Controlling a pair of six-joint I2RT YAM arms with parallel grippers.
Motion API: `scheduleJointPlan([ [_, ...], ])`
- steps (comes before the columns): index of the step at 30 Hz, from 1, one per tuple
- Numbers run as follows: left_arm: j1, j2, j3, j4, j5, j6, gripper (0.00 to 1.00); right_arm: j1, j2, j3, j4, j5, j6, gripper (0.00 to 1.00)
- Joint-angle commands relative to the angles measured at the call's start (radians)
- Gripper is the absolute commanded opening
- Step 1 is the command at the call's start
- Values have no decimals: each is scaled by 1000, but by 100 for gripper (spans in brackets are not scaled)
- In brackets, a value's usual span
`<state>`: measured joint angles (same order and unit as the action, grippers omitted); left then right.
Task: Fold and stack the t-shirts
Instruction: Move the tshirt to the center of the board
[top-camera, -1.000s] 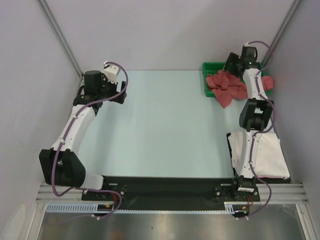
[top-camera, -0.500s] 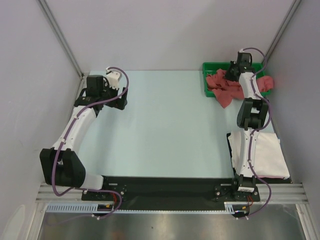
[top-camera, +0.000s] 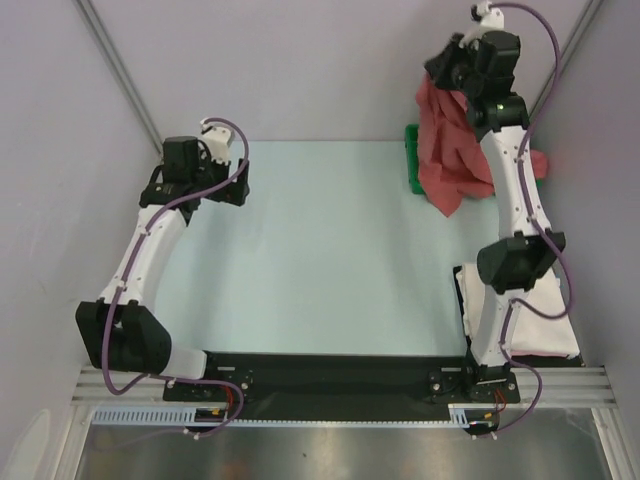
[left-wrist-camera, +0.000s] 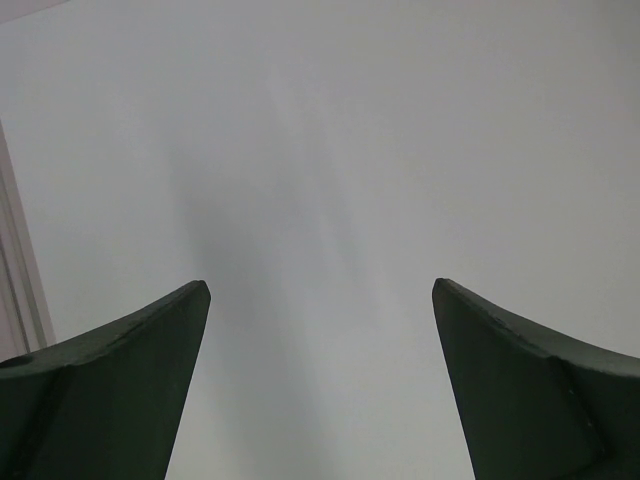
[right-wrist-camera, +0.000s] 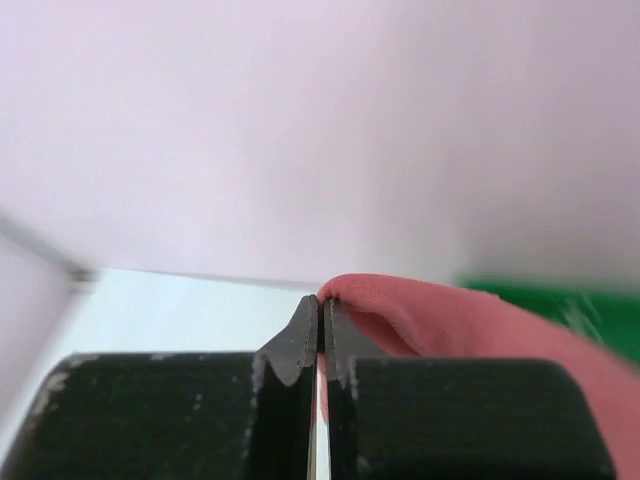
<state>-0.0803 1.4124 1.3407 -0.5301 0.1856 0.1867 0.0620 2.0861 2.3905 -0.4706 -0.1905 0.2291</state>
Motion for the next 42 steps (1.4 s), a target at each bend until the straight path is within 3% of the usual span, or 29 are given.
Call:
scheduleJointPlan([
  [1, 16, -16, 37, 7, -18, -30, 100, 169, -230, 9, 205, -122, -42, 0],
  [7, 40, -44, 38, 62, -15, -27, 100, 480, -374, 6, 315, -259, -98, 0],
  [10, 54, -50, 46, 82, -17, -18, 100, 561, -429, -10, 357, -265, -96, 0],
  [13, 65, -58, 54, 96, -18, -21, 100, 564, -481, -100, 398, -207, -83, 0],
  [17, 76, -76, 51, 78, -8, -3, 100, 506, -554, -403, 437, -72, -44, 0],
  [20, 76, -102, 5, 39, 44, 57, 97, 447, -578, -584, 461, -131, 22, 0],
  [22, 74, -127, -69, 41, 54, 89, 95, 391, -580, -793, 564, -187, 42, 0],
  [25, 74, -135, -165, 51, 61, 123, 92, 332, -507, -961, 641, -221, 58, 0],
  [30, 47, -118, -322, 38, 98, 262, 86, 251, -269, -880, 497, -191, 85, 0],
  [34, -21, -116, -409, 7, 60, 410, 88, 220, -94, -621, 266, -34, 61, 0],
  [37, -71, -138, -483, 10, 34, 483, 94, 219, -31, -532, 97, 107, 38, 28],
  [38, -84, -141, -504, 10, 29, 511, 96, 217, -43, -521, 37, 129, 30, 51],
  [42, -111, -176, -636, 59, -32, 609, 96, 255, -164, -643, -88, 235, -13, 70],
])
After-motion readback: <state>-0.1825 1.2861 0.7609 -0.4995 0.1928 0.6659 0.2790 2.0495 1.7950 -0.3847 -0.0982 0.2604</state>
